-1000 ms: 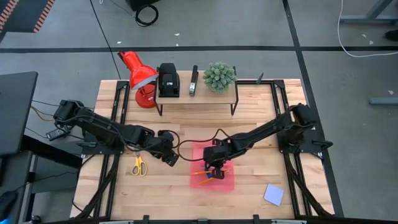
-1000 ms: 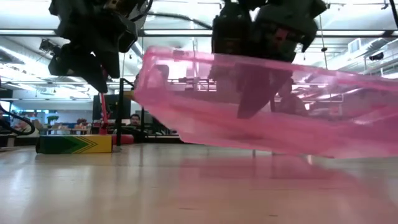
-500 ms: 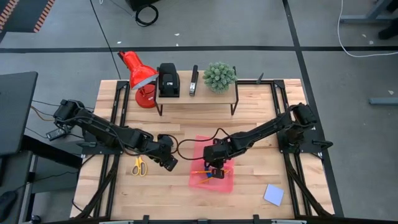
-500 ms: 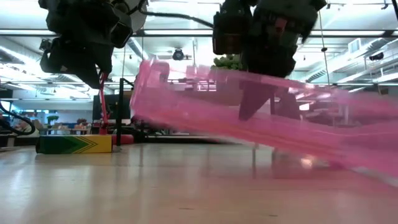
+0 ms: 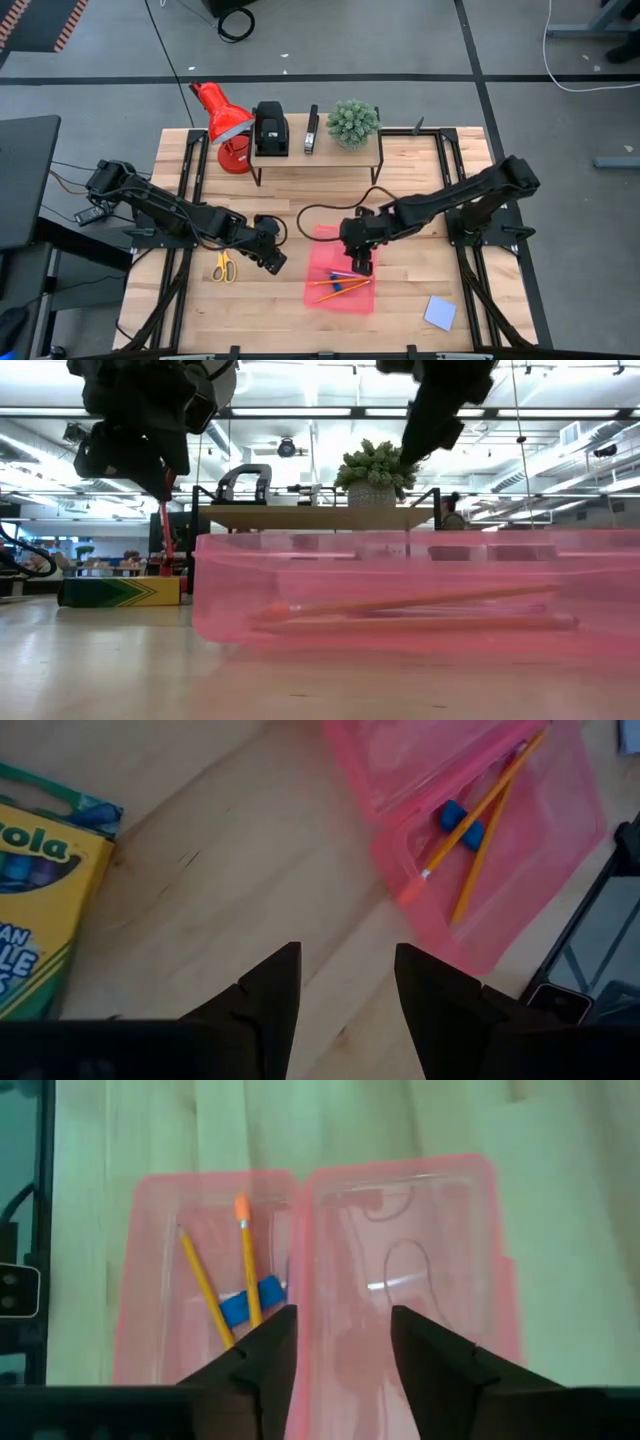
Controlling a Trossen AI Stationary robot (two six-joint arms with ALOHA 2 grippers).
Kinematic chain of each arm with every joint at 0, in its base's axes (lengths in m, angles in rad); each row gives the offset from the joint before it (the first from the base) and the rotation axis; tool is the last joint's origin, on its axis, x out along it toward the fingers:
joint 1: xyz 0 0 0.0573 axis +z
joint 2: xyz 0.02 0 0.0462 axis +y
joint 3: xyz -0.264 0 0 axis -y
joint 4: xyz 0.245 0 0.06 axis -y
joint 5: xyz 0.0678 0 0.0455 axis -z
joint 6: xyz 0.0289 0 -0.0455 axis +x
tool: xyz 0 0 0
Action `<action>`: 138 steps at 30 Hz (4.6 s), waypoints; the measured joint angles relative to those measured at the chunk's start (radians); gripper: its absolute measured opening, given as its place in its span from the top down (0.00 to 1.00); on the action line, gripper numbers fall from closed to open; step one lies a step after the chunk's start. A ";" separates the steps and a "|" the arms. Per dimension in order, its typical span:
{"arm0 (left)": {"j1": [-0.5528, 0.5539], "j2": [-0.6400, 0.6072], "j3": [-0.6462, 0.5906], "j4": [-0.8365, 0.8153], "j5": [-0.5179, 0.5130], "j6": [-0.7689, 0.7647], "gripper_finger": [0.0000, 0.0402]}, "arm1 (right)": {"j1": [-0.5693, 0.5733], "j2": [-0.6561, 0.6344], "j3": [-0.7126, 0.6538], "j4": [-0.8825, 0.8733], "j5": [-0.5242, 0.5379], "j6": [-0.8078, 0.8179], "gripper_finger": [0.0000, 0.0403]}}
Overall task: Pack school essentials
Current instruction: Put the purple sticky notes into the pink supply box
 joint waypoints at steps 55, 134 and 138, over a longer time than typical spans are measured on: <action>0.019 0.015 0.000 0.266 -0.163 -0.276 0.57 | 1.095 -0.205 -0.506 -0.078 0.276 1.606 0.44; -0.032 0.014 0.000 0.296 -0.161 -0.263 0.57 | 0.378 -0.218 -0.539 0.061 0.108 0.453 0.44; -0.035 0.014 0.000 0.294 -0.160 -0.257 0.57 | 0.381 -0.309 -0.540 0.058 0.105 0.449 0.44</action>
